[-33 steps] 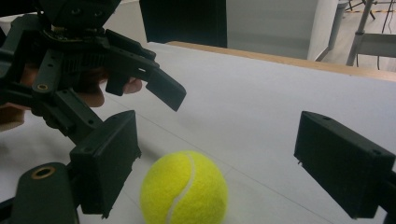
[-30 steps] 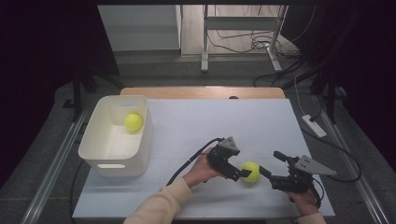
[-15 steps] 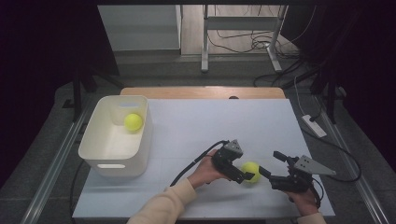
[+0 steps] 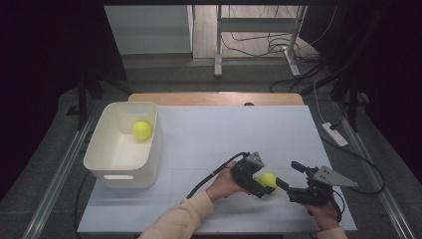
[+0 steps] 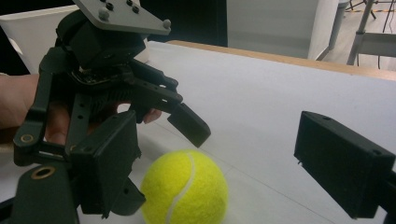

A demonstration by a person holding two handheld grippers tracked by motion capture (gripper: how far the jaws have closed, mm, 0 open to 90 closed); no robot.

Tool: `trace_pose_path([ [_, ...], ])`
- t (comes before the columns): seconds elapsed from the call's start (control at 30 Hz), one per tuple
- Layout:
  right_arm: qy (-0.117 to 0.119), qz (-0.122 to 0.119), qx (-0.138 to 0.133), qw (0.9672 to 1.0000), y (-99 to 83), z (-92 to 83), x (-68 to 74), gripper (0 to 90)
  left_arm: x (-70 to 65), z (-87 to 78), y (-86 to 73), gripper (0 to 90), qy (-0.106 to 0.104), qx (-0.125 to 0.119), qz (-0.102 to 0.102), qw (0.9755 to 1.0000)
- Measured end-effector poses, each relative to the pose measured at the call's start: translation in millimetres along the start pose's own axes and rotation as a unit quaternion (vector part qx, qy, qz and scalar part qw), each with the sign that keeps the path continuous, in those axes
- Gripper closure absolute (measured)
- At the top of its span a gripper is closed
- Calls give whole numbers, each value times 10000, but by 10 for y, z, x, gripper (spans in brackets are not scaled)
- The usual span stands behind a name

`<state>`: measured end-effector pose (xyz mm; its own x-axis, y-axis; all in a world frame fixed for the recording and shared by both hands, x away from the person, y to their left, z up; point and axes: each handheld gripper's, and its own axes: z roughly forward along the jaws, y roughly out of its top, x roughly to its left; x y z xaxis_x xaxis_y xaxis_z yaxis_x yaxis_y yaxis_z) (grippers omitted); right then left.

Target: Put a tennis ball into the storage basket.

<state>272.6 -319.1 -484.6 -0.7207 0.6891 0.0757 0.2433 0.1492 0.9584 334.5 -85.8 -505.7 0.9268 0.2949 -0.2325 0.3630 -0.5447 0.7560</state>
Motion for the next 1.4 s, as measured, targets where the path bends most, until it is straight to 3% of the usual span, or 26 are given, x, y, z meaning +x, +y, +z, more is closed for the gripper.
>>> trace_pose_path([
  [0.4, -31, -6, -10, 10000, -7, -14, -12, 139, 9, 124, 1, 97, 88, 156, 40, 9998],
  [0.5, -43, 0, -13, 10000, -5, -17, -15, 139, 4, 146, -4, 154, 173, 207, 34, 9996],
  [0.57, -44, 1, -13, 10000, -5, -17, -16, 139, 9, 149, -7, 231, 114, 203, 25, 9997],
  [0.6, -47, 0, -12, 10000, -5, -16, -16, 139, 8, 147, -8, 231, 15, 152, 8, 9999],
  [0.77, -42, -1, -9, 10000, -8, -20, -14, 140, -10, 130, -3, 273, 87, 173, 61, 9998],
  [0.83, -40, 2, -6, 10000, -6, -27, -16, 140, -8, 106, -9, 274, 153, 154, 83, 9997],
  [0.93, -54, 17, -6, 10000, -12, -30, -25, 139, 1, 37, -32, 275, 184, -46, -47, 9998],
  [1.2, -52, 11, 3, 10000, -14, -25, -23, 139, 69, -206, -92, 275, 429, -253, -122, 9987],
  [1.4, -43, -2, 14, 10000, -13, -11, -15, 140, 73, -342, -119, 275, 496, -373, -131, 9980],
])
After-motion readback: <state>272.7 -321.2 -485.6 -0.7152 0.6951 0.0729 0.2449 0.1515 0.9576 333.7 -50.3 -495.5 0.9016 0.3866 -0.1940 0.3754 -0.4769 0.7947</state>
